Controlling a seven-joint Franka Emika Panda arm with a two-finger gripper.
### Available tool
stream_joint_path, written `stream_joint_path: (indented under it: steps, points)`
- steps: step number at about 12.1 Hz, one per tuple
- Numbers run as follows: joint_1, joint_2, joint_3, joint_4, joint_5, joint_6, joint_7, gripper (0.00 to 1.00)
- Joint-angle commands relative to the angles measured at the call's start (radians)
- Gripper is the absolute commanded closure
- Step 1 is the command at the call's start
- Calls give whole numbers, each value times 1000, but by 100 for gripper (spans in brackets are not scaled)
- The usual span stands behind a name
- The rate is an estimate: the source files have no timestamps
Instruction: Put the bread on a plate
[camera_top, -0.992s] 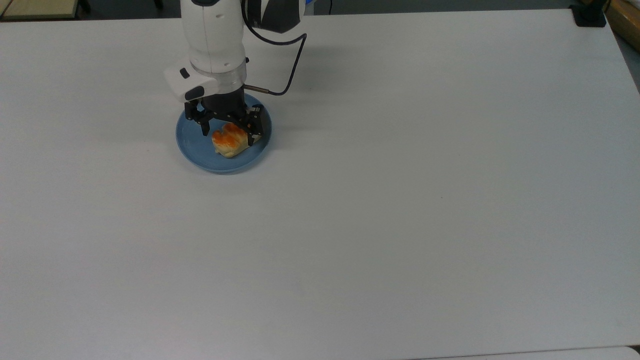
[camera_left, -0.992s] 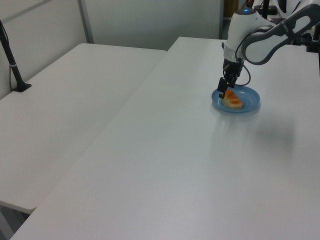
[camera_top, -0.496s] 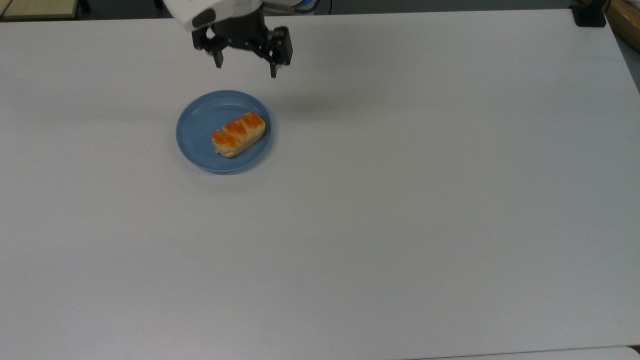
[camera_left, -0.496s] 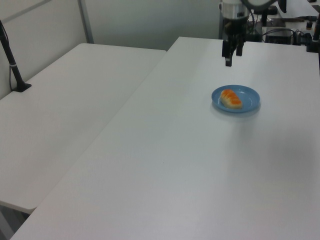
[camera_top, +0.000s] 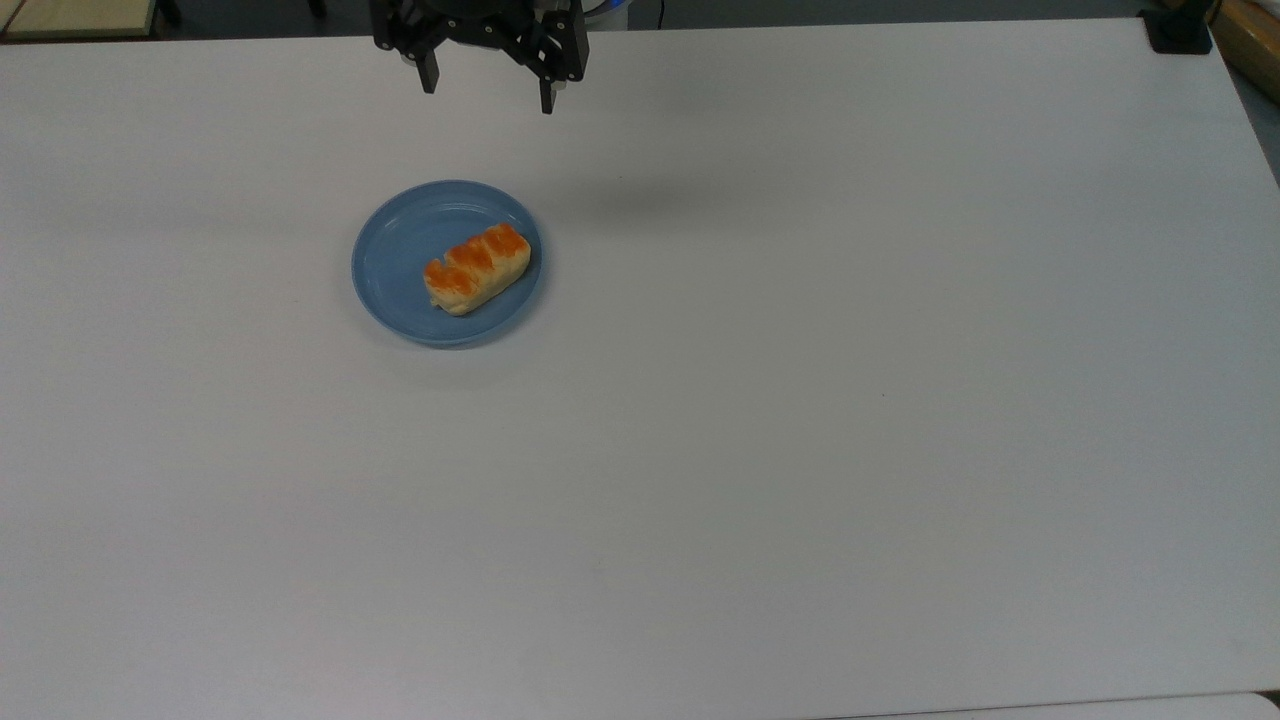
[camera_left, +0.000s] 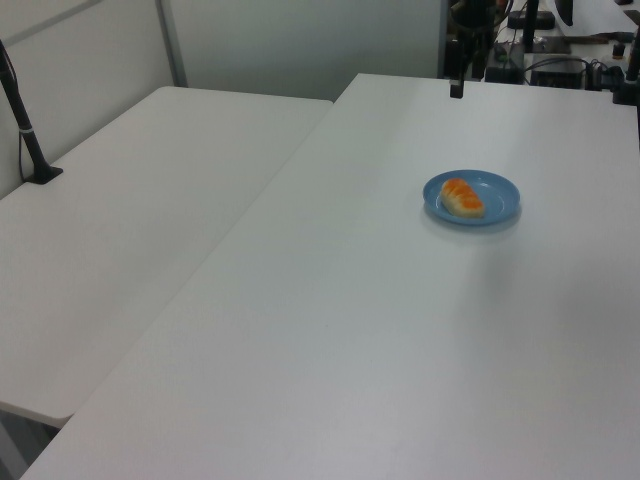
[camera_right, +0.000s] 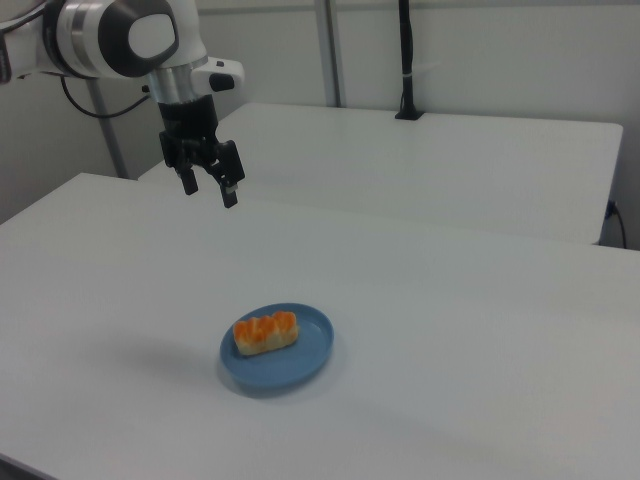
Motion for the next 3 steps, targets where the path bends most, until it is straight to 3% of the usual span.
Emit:
stream_joint_path:
  steps: [1, 3]
  points:
    - [33, -5, -42, 12, 18, -19, -8, 0]
    - [47, -5, -60, 12, 19, -14, -9, 0]
